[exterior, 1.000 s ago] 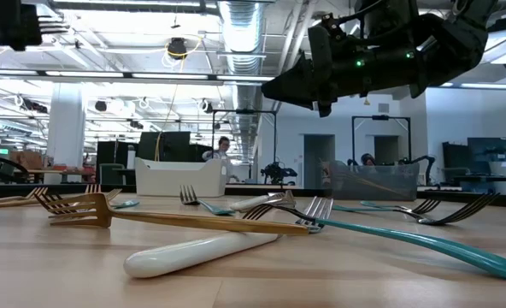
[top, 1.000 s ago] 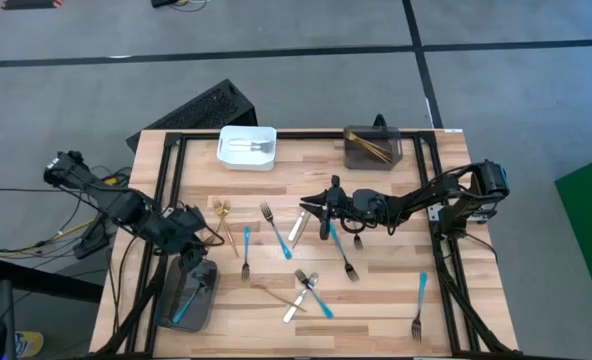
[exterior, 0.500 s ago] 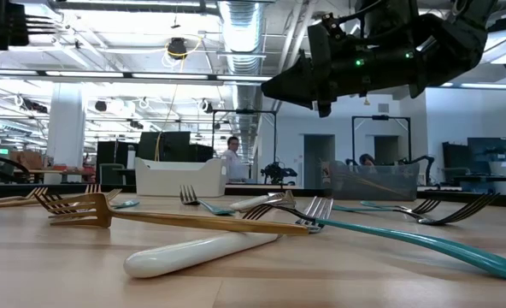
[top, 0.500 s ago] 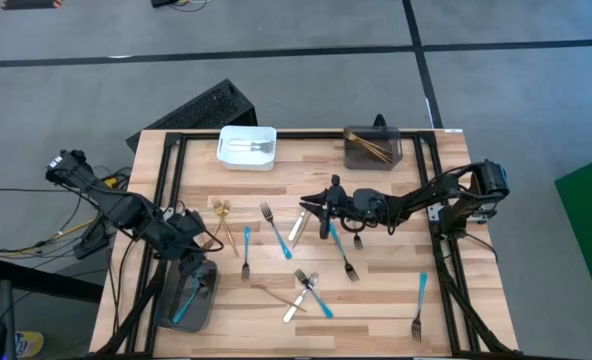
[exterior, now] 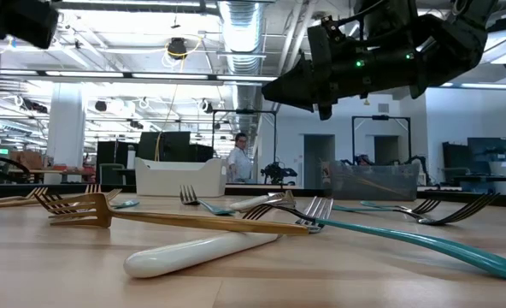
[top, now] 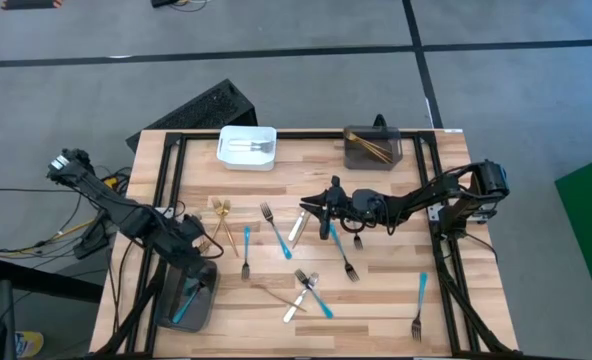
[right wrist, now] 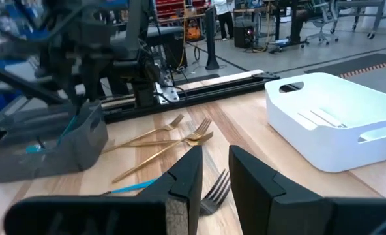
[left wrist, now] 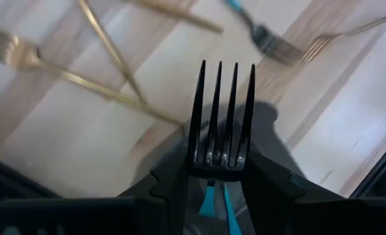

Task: Sort silverware by color (type)
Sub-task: Put the blue fork into the bottom black bin

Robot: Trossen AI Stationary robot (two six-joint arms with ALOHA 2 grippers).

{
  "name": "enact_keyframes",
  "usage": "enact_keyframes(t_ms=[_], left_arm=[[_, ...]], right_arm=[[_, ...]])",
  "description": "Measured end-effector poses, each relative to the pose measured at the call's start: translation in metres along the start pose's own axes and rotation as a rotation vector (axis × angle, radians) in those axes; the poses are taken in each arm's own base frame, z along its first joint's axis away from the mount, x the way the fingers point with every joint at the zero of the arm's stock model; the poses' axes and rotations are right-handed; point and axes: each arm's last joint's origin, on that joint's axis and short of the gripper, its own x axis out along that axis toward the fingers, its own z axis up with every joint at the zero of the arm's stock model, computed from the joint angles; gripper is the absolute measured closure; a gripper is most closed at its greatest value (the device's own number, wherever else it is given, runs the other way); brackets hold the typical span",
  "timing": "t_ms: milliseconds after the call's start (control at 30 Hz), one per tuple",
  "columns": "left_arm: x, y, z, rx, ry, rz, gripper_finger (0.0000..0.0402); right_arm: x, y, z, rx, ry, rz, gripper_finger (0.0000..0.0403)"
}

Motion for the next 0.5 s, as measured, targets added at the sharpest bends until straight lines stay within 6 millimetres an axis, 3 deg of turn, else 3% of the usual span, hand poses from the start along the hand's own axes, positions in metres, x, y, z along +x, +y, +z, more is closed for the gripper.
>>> enact_keyframes(t_ms=[200, 500], left_arm=[[0.0109, 0.0028, -0.0024, -0.018, 0.019, -0.003, 0.0290], [0.0117, 0.0031, -0.0011, -0.044, -0.025, 0.005, 0.0290]], right_arm=[[0.0011, -0.0052, 0.0017, 0.030, -0.011, -0.017, 0.0301], [0.0011, -0.0059, 0.0027, 0.059, -0.025, -0.037, 0.0301]])
